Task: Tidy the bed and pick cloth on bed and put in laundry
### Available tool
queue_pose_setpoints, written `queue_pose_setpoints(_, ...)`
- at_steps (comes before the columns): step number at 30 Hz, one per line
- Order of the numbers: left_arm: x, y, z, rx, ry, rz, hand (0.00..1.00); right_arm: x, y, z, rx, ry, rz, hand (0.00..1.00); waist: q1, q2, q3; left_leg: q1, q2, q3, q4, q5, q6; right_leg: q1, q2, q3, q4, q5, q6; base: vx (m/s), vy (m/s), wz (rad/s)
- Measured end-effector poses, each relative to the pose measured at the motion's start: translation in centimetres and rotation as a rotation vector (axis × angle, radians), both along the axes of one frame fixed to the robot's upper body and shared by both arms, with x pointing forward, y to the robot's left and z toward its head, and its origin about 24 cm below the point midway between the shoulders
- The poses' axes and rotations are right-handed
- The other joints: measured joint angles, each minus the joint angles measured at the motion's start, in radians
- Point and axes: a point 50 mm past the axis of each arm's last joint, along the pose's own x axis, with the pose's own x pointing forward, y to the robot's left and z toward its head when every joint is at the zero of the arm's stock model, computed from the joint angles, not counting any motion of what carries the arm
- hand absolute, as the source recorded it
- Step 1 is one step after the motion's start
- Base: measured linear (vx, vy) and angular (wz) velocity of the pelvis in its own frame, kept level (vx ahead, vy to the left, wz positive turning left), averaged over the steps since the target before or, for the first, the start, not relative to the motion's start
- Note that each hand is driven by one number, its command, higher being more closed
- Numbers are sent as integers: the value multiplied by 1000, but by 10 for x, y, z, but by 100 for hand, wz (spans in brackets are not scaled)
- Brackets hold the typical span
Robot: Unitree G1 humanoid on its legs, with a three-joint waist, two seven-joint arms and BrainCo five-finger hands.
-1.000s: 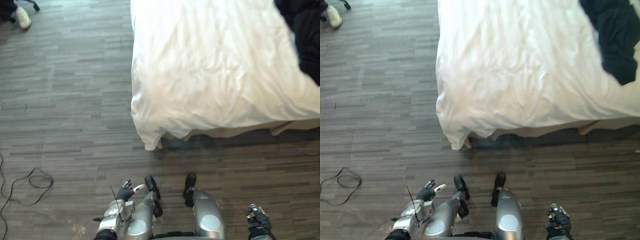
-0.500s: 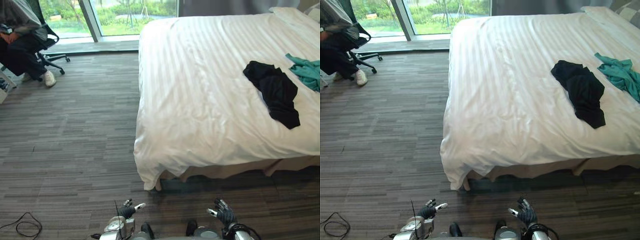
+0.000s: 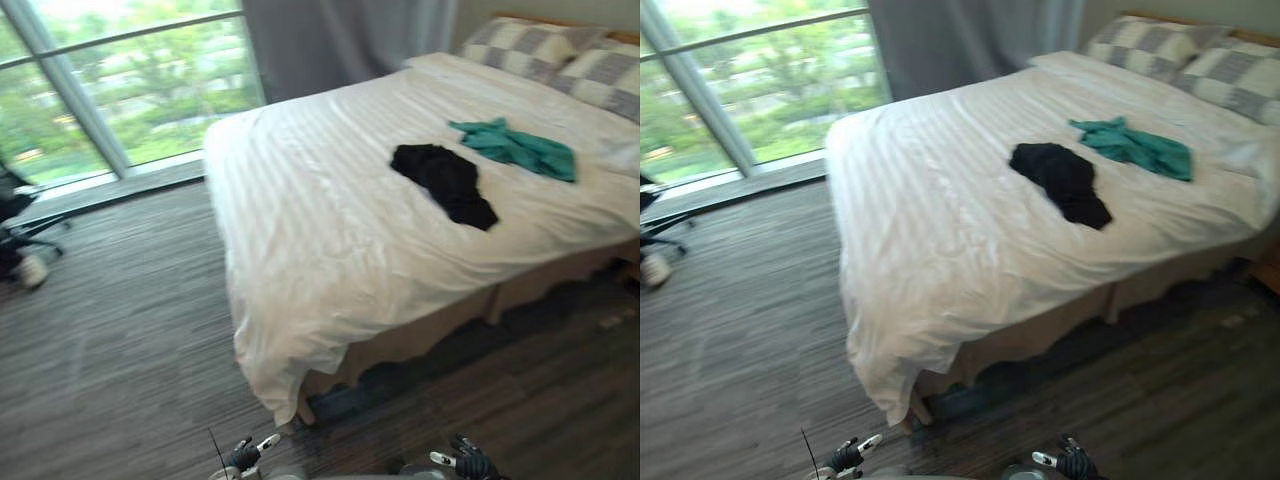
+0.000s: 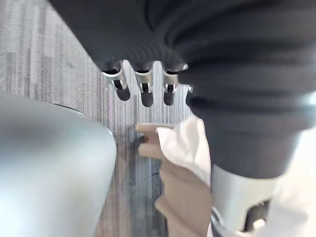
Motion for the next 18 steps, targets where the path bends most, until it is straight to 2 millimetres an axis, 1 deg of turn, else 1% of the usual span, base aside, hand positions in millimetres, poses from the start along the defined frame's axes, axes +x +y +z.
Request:
queue_pose_setpoints(1, 9, -3, 2, 7, -17, -44, 0, -3, -1, 0, 11, -2, -35, 0, -5, -1, -7, 1, -9, -12, -49, -17, -4, -47, 0, 32, 1, 17, 21, -87, 126, -107)
queue_pose_setpoints(2, 18, -8, 4, 12, -34, -89, 0, -5, -3, 0, 14, -1, -59, 0, -8, -2, -7, 0, -10, -9, -90, -40, -16, -86, 0, 46, 2, 32, 39, -145, 193, -81)
queue_pose_setpoints(3, 33, -14, 7, 28, -63, -164, 0, -6, -5, 0, 25, -9, -106, 0, -21, 1, -6, -3, -13, -3, -145, -77, -13, -129, -1, 55, 5, 57, 57, -173, 225, -57)
queue_pose_setpoints(4, 48, -14, 12, 58, -92, -227, 0, -5, -1, -1, 49, -25, -163, 0, -25, -36, 12, -1, -49, 21, -164, -77, -2, -165, -29, 86, 18, 83, 67, -180, 228, -49)
queue_pose_setpoints(5, 50, -15, 13, 70, -94, -257, 0, -4, 0, 0, 58, -40, -185, 0, -25, -39, 17, -5, -61, 43, -164, -77, 4, -179, -42, 83, 19, 82, 67, -184, 206, -86)
queue_pose_setpoints(6, 50, -18, 13, 91, -84, -313, 0, 1, 5, 0, 83, -67, -218, 0, -23, -61, 14, -5, -78, 116, -166, -73, 28, -204, -74, 51, 27, 64, 45, -205, 184, -135)
queue_pose_setpoints(7, 44, -21, 10, 95, -48, -328, 0, 9, 9, 2, 100, -109, -209, 0, -18, -28, 22, 1, -71, 191, -177, -76, 50, -233, -95, -42, 50, 26, -18, -217, 213, -156)
queue_pose_setpoints(8, 42, -21, 9, 98, -33, -330, 0, 16, 12, 4, 109, -135, -197, 0, -15, -16, 24, 1, -61, 226, -179, -76, 53, -261, -102, -107, 99, 26, -19, -157, 208, -171)
queue_pose_setpoints(9, 41, -18, 8, 112, -10, -320, 0, 22, 7, 8, 91, -162, -176, 0, -18, -2, 26, 4, -40, 284, -191, -73, 57, -300, -106, -234, 236, 9, -33, -79, 151, -126)
queue_pose_setpoints(10, 40, -16, 8, 119, -1, -318, 0, 24, 6, 9, 85, -165, -164, 0, -21, 6, 28, 4, -32, 306, -194, -73, 57, -304, -105, -275, 288, -3, -47, -36, 130, -144)
queue_pose_setpoints(11, 39, -11, 8, 134, 12, -317, 0, 25, 9, 9, 81, -163, -145, 0, -26, 3, 27, 7, -17, 356, -198, -71, 57, -289, -106, -344, 378, -48, -46, 29, 83, -134)
queue_pose_setpoints(12, 38, 1, 8, 163, 25, -316, 0, 24, 14, 7, 84, -154, -129, 0, -26, -16, 18, 10, -16, 413, -197, -69, 55, -263, -115, -397, 443, -109, -51, 66, 53, -135)
queue_pose_setpoints(13, 38, 5, 9, 173, 28, -313, 0, 22, 16, 6, 84, -143, -116, 0, -25, -34, 12, 6, -20, 439, -189, -70, 55, -254, -124, -423, 442, -129, -50, 64, 3, -147)
queue_pose_setpoints(14, 40, 15, 10, 199, 31, -293, 0, 26, 22, 6, 92, -143, -85, 0, -21, -57, 12, -17, -36, 471, -148, -69, 57, -269, -123, -473, 424, -107, -85, -34, -29, -148)
queue_pose_setpoints(15, 43, 12, 10, 195, 30, -278, 0, 27, 25, 6, 94, -140, -76, 0, -20, -77, 25, -54, -48, 477, -108, -72, 93, -252, -116, -478, 346, -51, -141, -105, -26, -151)
queue_pose_setpoints(16, 45, 10, 11, 192, 23, -278, 0, 28, 25, 6, 94, -137, -75, 0, -11, -78, 23, -55, -77, 471, -151, -78, 97, -231, -96, -445, 261, -13, -118, -184, -9, -150)
queue_pose_setpoints(17, 46, -3, 9, 157, 7, -266, 0, 27, 15, 7, 70, -127, -78, 0, 0, -24, 12, -58, -73, 477, -300, 55, 140, -182, -73, -472, 263, -61, -103, -118, 30, -140)
queue_pose_setpoints(18, 48, -9, 9, 145, -15, -264, 0, 21, 12, 4, 63, -99, -87, 0, -3, -35, 6, -38, -78, 538, -302, 47, 113, -166, -150, -544, 451, -192, -76, -17, 27, -129)
